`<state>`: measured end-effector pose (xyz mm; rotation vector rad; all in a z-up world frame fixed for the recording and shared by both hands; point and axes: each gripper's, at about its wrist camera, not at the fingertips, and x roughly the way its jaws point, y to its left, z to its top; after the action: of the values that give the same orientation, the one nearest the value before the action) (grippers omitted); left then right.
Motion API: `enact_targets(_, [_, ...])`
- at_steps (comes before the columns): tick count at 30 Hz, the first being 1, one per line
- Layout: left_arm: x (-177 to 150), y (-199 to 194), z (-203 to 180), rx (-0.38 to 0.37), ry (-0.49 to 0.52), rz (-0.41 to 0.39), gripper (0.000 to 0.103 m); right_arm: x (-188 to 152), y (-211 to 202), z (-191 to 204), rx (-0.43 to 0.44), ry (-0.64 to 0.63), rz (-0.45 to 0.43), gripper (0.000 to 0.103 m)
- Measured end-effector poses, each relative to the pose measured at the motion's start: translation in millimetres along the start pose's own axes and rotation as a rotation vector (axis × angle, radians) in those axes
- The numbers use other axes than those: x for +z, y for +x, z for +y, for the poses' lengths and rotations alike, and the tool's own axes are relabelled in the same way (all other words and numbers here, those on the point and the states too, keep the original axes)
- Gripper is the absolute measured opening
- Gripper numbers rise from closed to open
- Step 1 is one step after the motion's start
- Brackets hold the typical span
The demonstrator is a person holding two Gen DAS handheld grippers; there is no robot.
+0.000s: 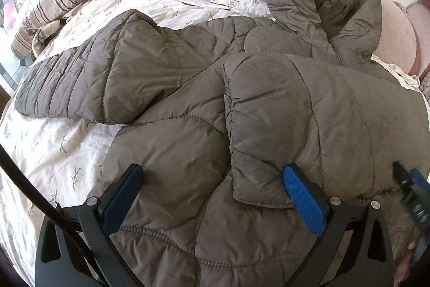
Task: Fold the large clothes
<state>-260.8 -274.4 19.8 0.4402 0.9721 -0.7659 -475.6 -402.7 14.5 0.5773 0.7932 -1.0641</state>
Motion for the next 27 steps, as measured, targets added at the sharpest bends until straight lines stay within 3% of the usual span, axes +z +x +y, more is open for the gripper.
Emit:
enact_targets(6, [-0.3,-0.2,-0.1,0.004,0.004,-0.004,0.103,-6.0,3.3,3.5,-0.024,-0.027,-0.007,0.086])
enact_targets(15, [7.5,-12.1,8.6,-0.025,-0.019,-0.047,0.103,-7.7,4.6,5.9,-0.039,-0.030,0.001,0.090])
enact_targets(20, [21.2,-15.8,37.8,0.001,-0.088,-0.078,0.103,-7.5,4.7,5.4,-0.039,-0.029,0.010,0.091])
enact_targets(27, [34.8,-7.0,102.8,0.033,-0.254,-0.055,0.103,-7.0,4.5,4.8,-0.036,-0.030,0.019,0.093])
